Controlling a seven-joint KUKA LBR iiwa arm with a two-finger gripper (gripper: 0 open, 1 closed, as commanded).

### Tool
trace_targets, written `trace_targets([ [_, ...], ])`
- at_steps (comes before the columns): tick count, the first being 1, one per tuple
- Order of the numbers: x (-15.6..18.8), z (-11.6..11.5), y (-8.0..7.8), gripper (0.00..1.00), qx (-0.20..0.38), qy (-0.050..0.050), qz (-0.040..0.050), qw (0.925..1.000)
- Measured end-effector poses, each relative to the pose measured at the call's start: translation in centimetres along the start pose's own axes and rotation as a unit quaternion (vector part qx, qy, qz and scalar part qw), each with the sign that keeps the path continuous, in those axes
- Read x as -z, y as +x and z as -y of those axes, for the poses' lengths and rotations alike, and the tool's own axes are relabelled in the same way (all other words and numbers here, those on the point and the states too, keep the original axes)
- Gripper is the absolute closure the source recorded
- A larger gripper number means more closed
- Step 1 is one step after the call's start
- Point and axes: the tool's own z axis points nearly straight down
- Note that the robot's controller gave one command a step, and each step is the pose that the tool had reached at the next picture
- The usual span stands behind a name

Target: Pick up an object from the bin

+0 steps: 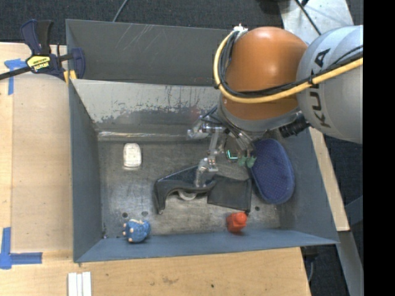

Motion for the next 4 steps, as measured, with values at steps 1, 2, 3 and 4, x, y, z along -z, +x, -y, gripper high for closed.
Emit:
trace_targets([
  [1, -14.1, -0.6, -2.2, 0.00, 0.113, -0.001, 0.0016, 0.9936],
  [2, -16.2, -3.9, -2.8, 0.00, 0.206, 0.001, 0.0064, 0.9785],
  [3, -16.0, -3.9, -3.0, 0.00, 0.205, 0.000, 0.0051, 0.9788],
  [4, -16.0, -3.8, -3.1, 0.00, 0.203, 0.000, 0.0048, 0.9792],
])
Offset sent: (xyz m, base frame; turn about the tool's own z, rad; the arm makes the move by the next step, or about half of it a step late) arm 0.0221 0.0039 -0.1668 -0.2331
